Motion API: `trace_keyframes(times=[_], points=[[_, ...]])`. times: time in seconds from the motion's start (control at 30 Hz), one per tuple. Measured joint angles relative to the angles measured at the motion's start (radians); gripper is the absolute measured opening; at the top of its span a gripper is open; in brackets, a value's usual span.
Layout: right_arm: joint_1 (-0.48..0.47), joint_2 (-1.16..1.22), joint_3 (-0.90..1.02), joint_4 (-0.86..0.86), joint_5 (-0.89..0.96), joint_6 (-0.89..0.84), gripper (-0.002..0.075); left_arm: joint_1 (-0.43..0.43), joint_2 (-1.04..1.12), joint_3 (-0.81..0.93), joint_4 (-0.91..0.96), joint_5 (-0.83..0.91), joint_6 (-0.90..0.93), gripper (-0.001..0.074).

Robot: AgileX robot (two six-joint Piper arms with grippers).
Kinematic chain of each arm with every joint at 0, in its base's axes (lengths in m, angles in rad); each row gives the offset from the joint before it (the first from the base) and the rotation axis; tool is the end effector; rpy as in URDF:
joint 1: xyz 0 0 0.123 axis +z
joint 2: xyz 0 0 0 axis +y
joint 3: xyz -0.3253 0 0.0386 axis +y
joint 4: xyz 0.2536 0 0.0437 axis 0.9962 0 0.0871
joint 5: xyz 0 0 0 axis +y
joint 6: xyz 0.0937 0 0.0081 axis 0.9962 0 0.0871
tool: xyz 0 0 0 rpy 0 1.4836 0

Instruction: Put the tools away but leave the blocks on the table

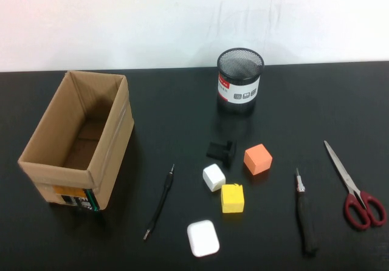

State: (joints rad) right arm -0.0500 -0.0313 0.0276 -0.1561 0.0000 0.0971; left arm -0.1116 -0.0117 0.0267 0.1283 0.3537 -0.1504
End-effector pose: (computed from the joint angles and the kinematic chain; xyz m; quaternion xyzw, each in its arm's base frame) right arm 0.0207 -0.0011 0.2045 -0.0030 0.6742 -0.0402 0.7374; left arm 0.0191 0.0021 0.1717 0.0192 0.7982 -0.0249 0.6016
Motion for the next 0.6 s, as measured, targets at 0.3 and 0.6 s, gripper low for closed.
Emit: trace_keyframes(times=[0.3,0.6], points=[[0.0,0.0,0.0,0.0,-0.381,0.0,-0.0007,0.0,0.0,0.0,0.0,0.0,0.0,-0.0004],[0.0,0.0,0.0,0.027,-0.418,-0.002,-0.0007,0.0,0.0,0.0,0.0,0.0,0.0,-0.0004]])
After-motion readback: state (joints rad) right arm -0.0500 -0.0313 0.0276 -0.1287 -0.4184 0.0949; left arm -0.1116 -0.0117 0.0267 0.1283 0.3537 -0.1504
